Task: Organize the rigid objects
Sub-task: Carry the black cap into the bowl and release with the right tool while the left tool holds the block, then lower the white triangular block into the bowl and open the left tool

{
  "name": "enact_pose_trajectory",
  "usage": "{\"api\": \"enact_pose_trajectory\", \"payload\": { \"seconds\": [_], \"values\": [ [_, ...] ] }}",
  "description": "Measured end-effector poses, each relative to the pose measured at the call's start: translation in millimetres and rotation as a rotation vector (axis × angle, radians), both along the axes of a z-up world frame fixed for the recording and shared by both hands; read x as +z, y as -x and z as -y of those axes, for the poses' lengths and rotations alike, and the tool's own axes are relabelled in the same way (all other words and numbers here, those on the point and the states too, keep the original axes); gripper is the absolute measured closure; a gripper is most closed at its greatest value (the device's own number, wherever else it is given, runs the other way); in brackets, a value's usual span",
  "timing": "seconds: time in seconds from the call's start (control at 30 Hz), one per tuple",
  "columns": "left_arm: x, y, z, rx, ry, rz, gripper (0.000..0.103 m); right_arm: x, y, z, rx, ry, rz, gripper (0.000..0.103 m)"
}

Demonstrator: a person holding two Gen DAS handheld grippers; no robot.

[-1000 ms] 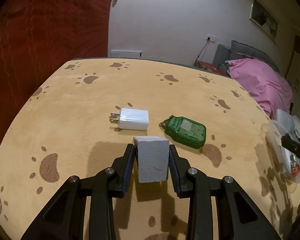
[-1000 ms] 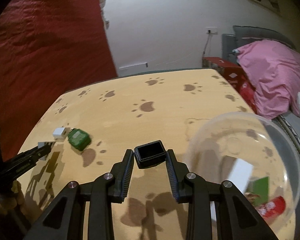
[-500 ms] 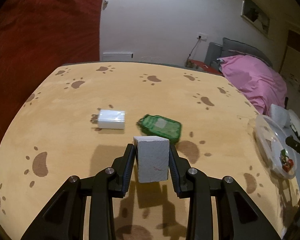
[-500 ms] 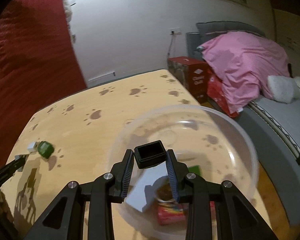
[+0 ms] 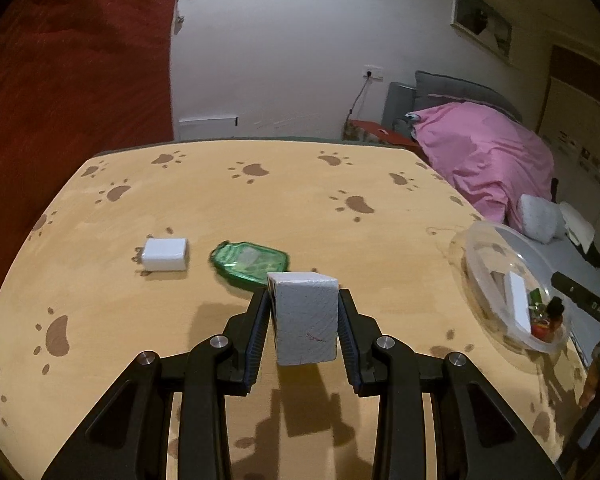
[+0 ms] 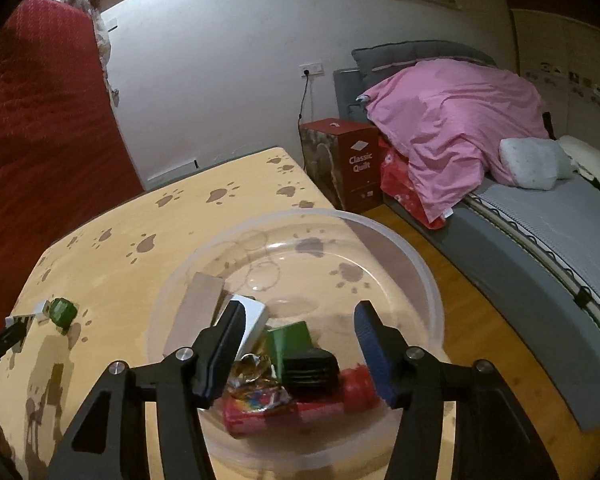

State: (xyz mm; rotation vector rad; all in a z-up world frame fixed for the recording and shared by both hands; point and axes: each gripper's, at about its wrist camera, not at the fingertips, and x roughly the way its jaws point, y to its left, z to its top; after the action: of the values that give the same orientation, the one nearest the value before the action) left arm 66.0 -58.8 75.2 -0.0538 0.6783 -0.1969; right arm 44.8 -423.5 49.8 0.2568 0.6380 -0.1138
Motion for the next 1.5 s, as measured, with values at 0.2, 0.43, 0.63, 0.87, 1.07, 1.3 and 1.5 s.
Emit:
{"api": "enact_pose_trajectory", "payload": {
  "seconds": [0.2,0.43,0.63,0.87,1.07,1.3,1.5],
  "values": [
    [4,1,20,-0.033,-0.003,0.000,0.069,-4,8,9,-0.019,-0.014,0.007,0.035],
    [8,2,52,-0.096,0.009,-0.005,0.069,-4,19,17,-0.032,0.004,0.026,0.031],
    [14,0,83,-0.147,0.016,-0.003,0.069,-8,22,23,-0.036,0.007,0.029,0.029],
    [18,-8,120,-0.219,0.022,-0.012,0.069,-14,23,29,-0.026,-0.012,0.026,0.029],
    [17,-18,153,-0.285,0.028,-0.030,0.069,-14,24,32,-0.020,-0.004,0.035,0.029],
    [14,-26,178,-0.335,0.044,-0.050,0.069,-15,25,36,-0.017,-0.023,0.031,0.029],
    [9,-32,204,-0.395,0.053,-0.061,0.068,-14,27,37,-0.009,-0.023,0.037,0.029]
  ]
}}
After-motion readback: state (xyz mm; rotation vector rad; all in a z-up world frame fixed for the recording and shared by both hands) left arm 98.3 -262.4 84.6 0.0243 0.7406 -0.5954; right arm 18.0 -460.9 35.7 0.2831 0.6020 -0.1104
